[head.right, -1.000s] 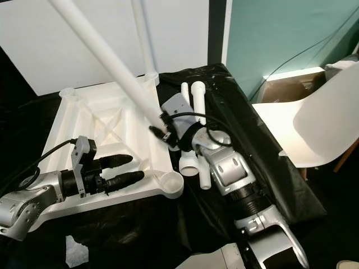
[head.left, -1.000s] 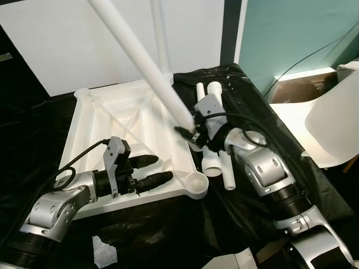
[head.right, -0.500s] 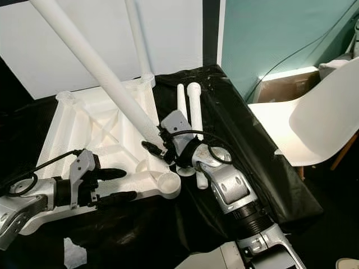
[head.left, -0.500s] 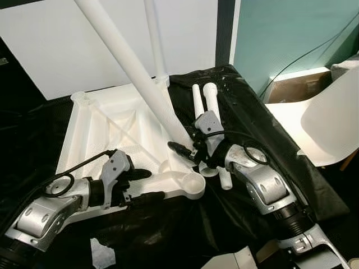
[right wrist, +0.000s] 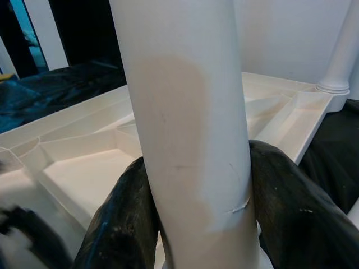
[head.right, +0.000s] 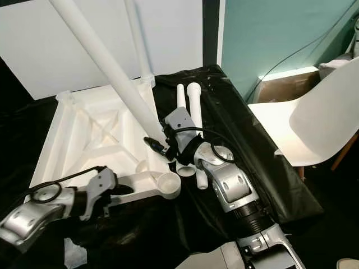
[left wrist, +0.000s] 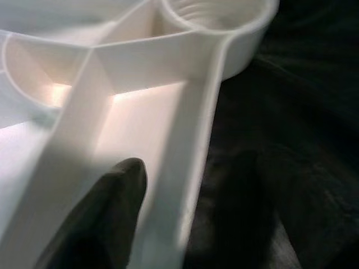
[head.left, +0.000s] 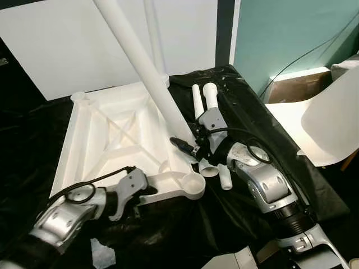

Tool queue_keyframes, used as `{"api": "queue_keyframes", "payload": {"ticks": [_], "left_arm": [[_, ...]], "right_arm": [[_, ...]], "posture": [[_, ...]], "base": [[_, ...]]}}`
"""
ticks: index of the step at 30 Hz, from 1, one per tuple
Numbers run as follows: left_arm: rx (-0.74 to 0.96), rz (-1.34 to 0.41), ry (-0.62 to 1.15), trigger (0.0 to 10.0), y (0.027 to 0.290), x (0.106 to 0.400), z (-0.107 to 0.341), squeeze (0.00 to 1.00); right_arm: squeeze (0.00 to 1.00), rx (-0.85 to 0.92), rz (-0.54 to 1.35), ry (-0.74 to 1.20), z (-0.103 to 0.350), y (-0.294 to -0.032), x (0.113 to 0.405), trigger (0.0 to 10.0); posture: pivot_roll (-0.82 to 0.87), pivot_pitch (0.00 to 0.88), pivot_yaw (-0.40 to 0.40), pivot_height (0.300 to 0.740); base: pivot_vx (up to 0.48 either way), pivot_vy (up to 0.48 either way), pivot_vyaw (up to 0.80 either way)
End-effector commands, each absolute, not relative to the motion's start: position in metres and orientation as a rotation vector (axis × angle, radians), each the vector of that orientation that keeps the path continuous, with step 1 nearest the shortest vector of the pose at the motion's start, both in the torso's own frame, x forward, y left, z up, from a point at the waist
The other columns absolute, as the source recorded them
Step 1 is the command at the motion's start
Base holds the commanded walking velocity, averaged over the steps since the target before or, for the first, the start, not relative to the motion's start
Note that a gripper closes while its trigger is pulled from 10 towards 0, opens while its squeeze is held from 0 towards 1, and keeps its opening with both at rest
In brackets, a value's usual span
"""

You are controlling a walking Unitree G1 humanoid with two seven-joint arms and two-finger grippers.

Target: Building children table

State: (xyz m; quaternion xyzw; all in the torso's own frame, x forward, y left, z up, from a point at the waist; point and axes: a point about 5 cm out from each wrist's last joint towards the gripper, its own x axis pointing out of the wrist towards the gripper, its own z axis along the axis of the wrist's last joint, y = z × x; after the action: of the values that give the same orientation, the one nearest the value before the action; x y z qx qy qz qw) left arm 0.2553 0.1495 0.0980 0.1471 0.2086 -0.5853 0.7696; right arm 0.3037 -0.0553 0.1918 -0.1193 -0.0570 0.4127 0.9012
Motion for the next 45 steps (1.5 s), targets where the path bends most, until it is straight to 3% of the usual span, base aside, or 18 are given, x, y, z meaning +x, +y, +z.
{"api": "queue_keyframes", "payload": {"ticks": [1, 7, 8, 9, 10, 11, 12, 18, 28, 45], "left_arm": [[0.324, -1.19, 0.436, 0.0, 0.154, 0.265, 0.097, 0.0], [0.283, -1.055, 0.37, 0.0, 0.148, 0.285, 0.097, 0.0], [0.286, -1.007, 0.356, 2.2, 0.147, 0.291, 0.097, 0.0], [0.286, -1.007, 0.356, 2.2, 0.147, 0.291, 0.097, 0.0], [0.29, -0.959, 0.35, 8.7, 0.147, 0.297, 0.097, 0.0], [0.29, -0.959, 0.35, 8.7, 0.147, 0.297, 0.097, 0.0], [0.297, -0.912, 0.343, 10.0, 0.146, 0.302, 0.098, 0.0], [0.311, -0.824, 0.314, 10.0, 0.148, 0.315, 0.099, 0.0], [0.338, -0.836, 0.305, 10.0, 0.153, 0.319, 0.096, 0.0], [0.34, -0.835, 0.279, 10.0, 0.153, 0.322, 0.097, 0.0]], "right_arm": [[0.0, -0.229, 0.862, -0.15, 0.199, -0.053, 0.302, 10.0], [0.0, -0.222, 0.861, -0.144, 0.198, -0.053, 0.301, 10.0], [0.0, -0.216, 0.861, -0.141, 0.197, -0.053, 0.301, 10.0], [0.0, -0.216, 0.861, -0.141, 0.197, -0.053, 0.301, 10.0], [0.0, -0.209, 0.862, -0.137, 0.196, -0.053, 0.3, 10.0], [0.0, -0.209, 0.862, -0.137, 0.196, -0.053, 0.3, 10.0], [0.0, -0.201, 0.866, -0.13, 0.194, -0.054, 0.299, 10.0], [0.0, -0.193, 0.875, -0.096, 0.183, -0.06, 0.293, 10.0], [0.0, -0.259, 0.813, -0.06, 0.165, -0.076, 0.292, 10.0], [0.0, -0.306, 0.923, -0.112, 0.142, -0.048, 0.293, 10.0]], "posture": [[-0.08, 0.0, 0.106, 0.74], [-0.08, 0.0, 0.105, 0.74], [-0.08, 0.0, 0.105, 0.74], [-0.08, 0.0, 0.105, 0.74], [-0.08, 0.0, 0.105, 0.74], [-0.08, 0.0, 0.105, 0.74], [-0.08, 0.0, 0.105, 0.74], [-0.08, 0.0, 0.106, 0.74], [-0.08, 0.0, 0.107, 0.74], [-0.07, 0.0, 0.103, 0.74]], "base": [[0.0, 0.0, 0.0], [0.0, 0.0, 0.0], [0.0, 0.0, 0.0], [0.0, 0.0, 0.0], [0.0, 0.0, 0.0], [0.0, 0.0, 0.0], [0.0, 0.0, 0.0], [0.0, 0.0, 0.0], [0.0, 0.0, 0.0], [0.0, 0.0, 0.0]]}}
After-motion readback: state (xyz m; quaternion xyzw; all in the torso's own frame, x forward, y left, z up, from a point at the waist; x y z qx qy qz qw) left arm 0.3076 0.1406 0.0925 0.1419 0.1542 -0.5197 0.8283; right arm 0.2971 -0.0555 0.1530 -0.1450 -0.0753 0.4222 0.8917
